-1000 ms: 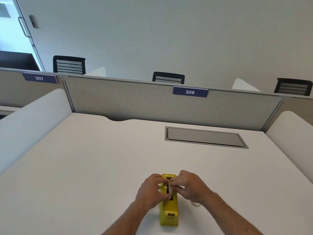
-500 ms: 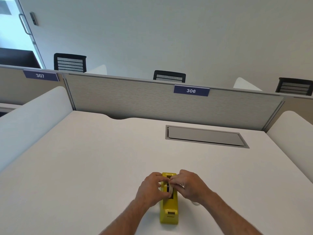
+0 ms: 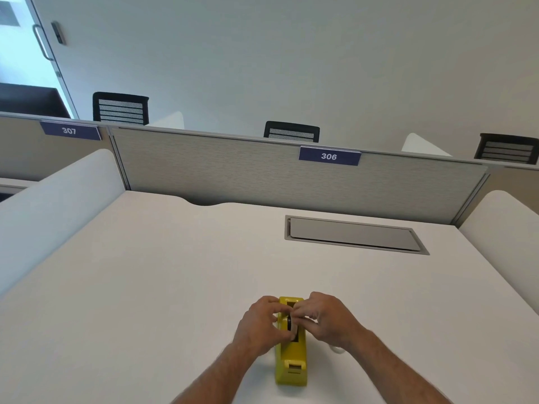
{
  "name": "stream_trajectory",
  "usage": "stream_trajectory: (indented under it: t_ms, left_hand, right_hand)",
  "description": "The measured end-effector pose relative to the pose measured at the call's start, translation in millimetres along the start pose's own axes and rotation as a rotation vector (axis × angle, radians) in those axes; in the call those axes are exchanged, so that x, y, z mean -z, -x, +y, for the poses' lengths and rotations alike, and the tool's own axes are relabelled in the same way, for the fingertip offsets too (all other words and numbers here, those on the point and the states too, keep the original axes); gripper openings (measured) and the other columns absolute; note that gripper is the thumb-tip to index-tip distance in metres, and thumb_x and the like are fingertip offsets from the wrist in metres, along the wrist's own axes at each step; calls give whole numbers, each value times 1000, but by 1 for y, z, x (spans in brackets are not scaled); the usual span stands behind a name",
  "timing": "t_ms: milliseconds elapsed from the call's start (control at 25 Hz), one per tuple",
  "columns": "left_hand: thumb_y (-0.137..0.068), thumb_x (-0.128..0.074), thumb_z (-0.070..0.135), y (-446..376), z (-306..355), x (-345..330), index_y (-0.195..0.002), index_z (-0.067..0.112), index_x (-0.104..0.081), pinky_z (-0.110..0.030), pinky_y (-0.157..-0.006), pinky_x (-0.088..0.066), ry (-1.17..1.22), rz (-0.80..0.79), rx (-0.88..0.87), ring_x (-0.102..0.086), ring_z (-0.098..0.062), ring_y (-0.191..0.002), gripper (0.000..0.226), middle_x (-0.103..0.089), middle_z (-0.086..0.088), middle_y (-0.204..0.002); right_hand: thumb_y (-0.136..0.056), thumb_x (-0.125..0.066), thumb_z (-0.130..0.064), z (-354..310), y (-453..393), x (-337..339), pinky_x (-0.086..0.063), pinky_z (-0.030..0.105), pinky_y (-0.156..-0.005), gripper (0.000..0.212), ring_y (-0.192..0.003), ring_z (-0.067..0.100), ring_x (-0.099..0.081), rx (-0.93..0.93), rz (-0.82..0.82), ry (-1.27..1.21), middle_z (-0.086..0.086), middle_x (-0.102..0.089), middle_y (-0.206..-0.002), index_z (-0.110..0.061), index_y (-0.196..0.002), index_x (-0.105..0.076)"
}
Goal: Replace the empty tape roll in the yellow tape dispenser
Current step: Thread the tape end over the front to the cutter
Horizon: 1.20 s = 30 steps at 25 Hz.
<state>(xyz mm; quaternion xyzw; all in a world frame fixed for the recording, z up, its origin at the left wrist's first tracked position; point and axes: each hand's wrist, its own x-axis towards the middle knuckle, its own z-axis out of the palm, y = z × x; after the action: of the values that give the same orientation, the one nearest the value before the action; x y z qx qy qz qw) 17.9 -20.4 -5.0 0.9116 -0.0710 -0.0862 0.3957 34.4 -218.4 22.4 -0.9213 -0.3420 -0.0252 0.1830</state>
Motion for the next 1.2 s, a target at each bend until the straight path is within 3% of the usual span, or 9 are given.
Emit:
stream_trajectory:
  t_ms: [440, 840, 1040, 1200]
  left_hand:
    - [-62, -86, 46, 0, 1, 0, -116, 42, -66, -25, -84, -54, -6, -5, 10, -59, -4, -97, 58, -50, 18, -130]
    - [-61, -86, 47, 0, 1, 0, -115, 44, -66, -25, -85, -55, -14, -7, 9, -60, -4, -97, 57, -51, 19, -129]
    - [-60, -84, 50, -1, 0, 1, -113, 44, -67, -24, -83, -55, 3, -7, -9, -61, -4, -96, 56, -51, 18, -127]
    - [-58, -84, 49, -1, 0, 1, -113, 45, -67, -26, -83, -55, 8, -8, -3, -61, -2, -95, 57, -51, 20, -126]
  right_hand:
    - [-95, -60, -25, -2, 1, -4, -51, 33, -58, 13, -70, 14, -53, 45, 60, 39, -9, -73, -84, -22, -94, -73]
    - [-96, -61, -20, -3, 1, -5, -53, 35, -62, 11, -73, 16, -56, 28, 73, -4, -6, -73, -86, -19, -94, -72]
    - [-88, -64, -36, -4, 0, -3, -51, 29, -64, 13, -72, 6, -51, -46, 61, -77, -14, -72, -85, -27, -90, -73]
    - [-91, -67, -33, -4, -3, -4, -51, 31, -62, 13, -72, 9, -52, -23, 77, -44, -12, -75, -85, -25, -91, -77]
